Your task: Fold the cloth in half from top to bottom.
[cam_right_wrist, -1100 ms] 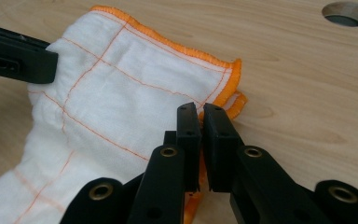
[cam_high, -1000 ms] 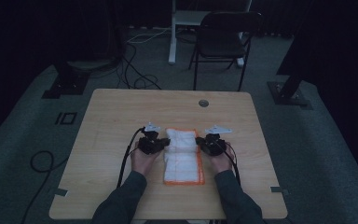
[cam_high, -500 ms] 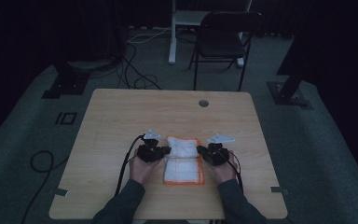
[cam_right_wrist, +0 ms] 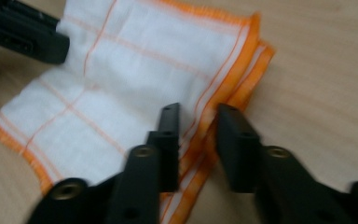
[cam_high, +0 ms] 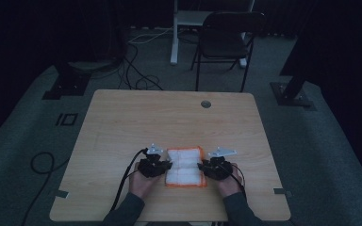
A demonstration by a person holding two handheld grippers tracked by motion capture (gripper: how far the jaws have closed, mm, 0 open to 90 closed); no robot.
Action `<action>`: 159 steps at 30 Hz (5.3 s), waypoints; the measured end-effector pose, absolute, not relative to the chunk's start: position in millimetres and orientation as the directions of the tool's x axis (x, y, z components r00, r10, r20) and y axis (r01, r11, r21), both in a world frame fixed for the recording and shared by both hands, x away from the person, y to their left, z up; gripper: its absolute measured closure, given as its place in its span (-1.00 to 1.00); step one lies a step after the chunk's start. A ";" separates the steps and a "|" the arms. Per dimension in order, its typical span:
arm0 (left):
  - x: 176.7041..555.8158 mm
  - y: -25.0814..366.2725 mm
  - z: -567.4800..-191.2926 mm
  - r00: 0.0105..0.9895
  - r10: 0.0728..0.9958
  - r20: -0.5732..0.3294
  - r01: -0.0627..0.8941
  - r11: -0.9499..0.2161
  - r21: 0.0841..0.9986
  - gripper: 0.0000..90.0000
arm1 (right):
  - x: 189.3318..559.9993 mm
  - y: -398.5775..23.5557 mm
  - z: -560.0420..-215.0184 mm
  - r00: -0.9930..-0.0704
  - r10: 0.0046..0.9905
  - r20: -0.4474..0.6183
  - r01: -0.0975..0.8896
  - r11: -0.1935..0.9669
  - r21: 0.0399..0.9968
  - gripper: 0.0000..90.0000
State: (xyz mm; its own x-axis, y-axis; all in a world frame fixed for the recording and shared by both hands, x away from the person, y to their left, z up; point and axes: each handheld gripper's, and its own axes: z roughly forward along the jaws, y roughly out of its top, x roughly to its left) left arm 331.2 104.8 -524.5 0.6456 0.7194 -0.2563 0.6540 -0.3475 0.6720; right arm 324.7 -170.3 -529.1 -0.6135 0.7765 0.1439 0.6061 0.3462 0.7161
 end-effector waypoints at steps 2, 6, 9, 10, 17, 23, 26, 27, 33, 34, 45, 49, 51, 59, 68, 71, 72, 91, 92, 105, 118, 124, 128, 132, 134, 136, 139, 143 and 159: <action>328.2 105.5 -524.9 0.647 0.719 -0.253 0.652 -0.349 0.674 0.68 | 321.6 -169.5 -531.2 -0.615 0.776 0.139 0.608 0.354 0.711 0.33; 320.7 102.2 -527.2 0.658 0.722 -0.215 0.642 -0.388 0.661 0.46 | 316.4 -164.3 -534.5 -0.629 0.771 0.099 0.600 0.399 0.693 0.22; 318.0 100.6 -532.9 0.667 0.723 -0.178 0.631 -0.421 0.652 0.42 | 316.4 -161.1 -537.1 -0.627 0.775 0.082 0.598 0.411 0.689 0.23; 318.6 101.5 -534.1 0.666 0.723 -0.182 0.628 -0.412 0.660 0.44 | 316.9 -160.8 -537.4 -0.624 0.777 0.084 0.599 0.407 0.690 0.24; 333.2 101.9 -533.9 0.643 0.751 -0.147 0.626 -0.406 0.666 0.47 | 326.0 -156.5 -539.1 -0.611 0.788 0.070 0.591 0.395 0.703 0.26; 347.7 104.1 -531.4 0.613 0.777 -0.144 0.640 -0.382 0.667 0.40 | 337.2 -152.2 -537.6 -0.603 0.793 0.079 0.602 0.388 0.698 0.21; 346.1 107.3 -524.5 0.621 0.769 -0.151 0.625 -0.370 0.688 0.32 | 336.3 -154.5 -533.0 -0.604 0.792 0.095 0.596 0.369 0.713 0.15; 345.5 108.6 -522.0 0.622 0.767 -0.156 0.620 -0.361 0.696 0.30 | 335.6 -155.9 -531.0 -0.602 0.793 0.099 0.594 0.361 0.719 0.15; 348.7 114.1 -506.4 0.629 0.759 -0.169 0.596 -0.331 0.731 0.26 | 338.1 -162.2 -520.5 -0.575 0.811 0.104 0.578 0.313 0.753 0.15; 350.5 114.2 -503.6 0.628 0.759 -0.175 0.594 -0.322 0.737 0.25 | 340.1 -163.9 -514.4 -0.567 0.817 0.102 0.564 0.295 0.772 0.15; 388.1 108.5 -493.1 0.570 0.796 -0.204 0.613 -0.247 0.750 0.24 | 374.5 -161.9 -504.7 -0.504 0.855 0.121 0.579 0.230 0.782 0.26; 399.9 103.3 -492.9 0.552 0.806 -0.215 0.626 -0.230 0.745 0.23 | 386.9 -156.7 -509.3 -0.483 0.867 0.123 0.595 0.221 0.773 0.32; 402.7 102.0 -493.6 0.545 0.810 -0.218 0.631 -0.225 0.742 0.23 | 389.6 -155.7 -510.5 -0.476 0.870 0.125 0.600 0.218 0.769 0.33; 418.1 93.4 -513.8 0.516 0.816 -0.260 0.699 -0.226 0.679 0.23 | 407.6 -151.6 -529.1 -0.430 0.884 0.183 0.682 0.185 0.708 0.30; 416.3 90.9 -517.0 0.524 0.806 -0.275 0.711 -0.237 0.662 0.58 | 407.3 -154.1 -532.1 -0.446 0.858 0.255 0.699 0.156 0.698 0.66; 413.9 89.6 -515.0 0.537 0.800 -0.266 0.700 -0.247 0.670 0.79 | 404.9 -153.9 -529.1 -0.456 0.855 0.247 0.686 0.161 0.709 0.83; 413.4 89.5 -514.4 0.541 0.798 -0.265 0.698 -0.250 0.671 0.84 | 403.9 -154.6 -527.6 -0.459 0.854 0.244 0.680 0.161 0.716 0.87; 400.8 93.6 -505.6 0.576 0.782 -0.238 0.659 -0.272 0.701 0.88 | 408.0 -159.1 -524.1 -0.440 0.849 0.293 0.701 0.121 0.703 0.45; 401.2 93.7 -505.7 0.576 0.782 -0.238 0.659 -0.272 0.701 0.87 | 409.5 -158.5 -525.6 -0.439 0.850 0.293 0.703 0.121 0.701 0.41; 401.2 92.9 -506.2 0.573 0.786 -0.232 0.656 -0.271 0.704 0.86 | 417.0 -154.7 -533.3 -0.412 0.847 0.337 0.755 0.110 0.647 0.81; 386.7 96.4 -496.7 0.595 0.774 -0.216 0.615 -0.265 0.743 0.85 | 391.2 -161.3 -511.0 -0.482 0.835 0.264 0.662 0.150 0.734 0.85; 375.4 98.6 -493.8 0.607 0.767 -0.210 0.595 -0.263 0.759 0.85 | 378.0 -161.6 -506.1 -0.530 0.825 0.197 0.612 0.211 0.763 0.85; 366.4 101.0 -494.0 0.614 0.762 -0.205 0.585 -0.265 0.767 0.84 | 369.6 -162.9 -506.4 -0.543 0.817 0.195 0.600 0.215 0.771 0.85; 357.3 105.5 -495.7 0.620 0.757 -0.206 0.578 -0.263 0.773 0.84 | 359.6 -165.3 -509.0 -0.560 0.805 0.193 0.586 0.221 0.780 0.85; 352.1 107.1 -496.8 0.626 0.753 -0.203 0.575 -0.270 0.772 0.84 | 354.0 -166.4 -510.5 -0.566 0.802 0.189 0.582 0.226 0.781 0.85; 345.8 108.6 -498.2 0.630 0.750 -0.202 0.572 -0.273 0.773 0.84 | 348.7 -167.6 -512.4 -0.574 0.798 0.184 0.578 0.235 0.782 0.85; 337.7 110.8 -501.9 0.640 0.743 -0.195 0.573 -0.294 0.765 0.82 | 341.7 -168.7 -517.0 -0.587 0.790 0.176 0.571 0.250 0.782 0.85; 332.6 112.2 -506.3 0.641 0.743 -0.194 0.581 -0.304 0.755 0.80 | 335.7 -168.8 -521.4 -0.595 0.785 0.170 0.570 0.263 0.778 0.85; 365.4 88.8 -491.2 0.638 0.737 -0.225 0.583 -0.271 0.766 0.29 | 329.4 -166.6 -517.8 -0.616 0.771 0.161 0.548 0.272 0.791 0.85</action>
State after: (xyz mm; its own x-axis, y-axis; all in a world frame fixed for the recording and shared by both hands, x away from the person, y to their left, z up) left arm 365.4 88.8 -491.2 0.6375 0.7369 -0.2249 0.5831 -0.2706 0.7660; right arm 329.4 -166.6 -517.8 -0.6159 0.7712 0.1612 0.5479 0.2722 0.7910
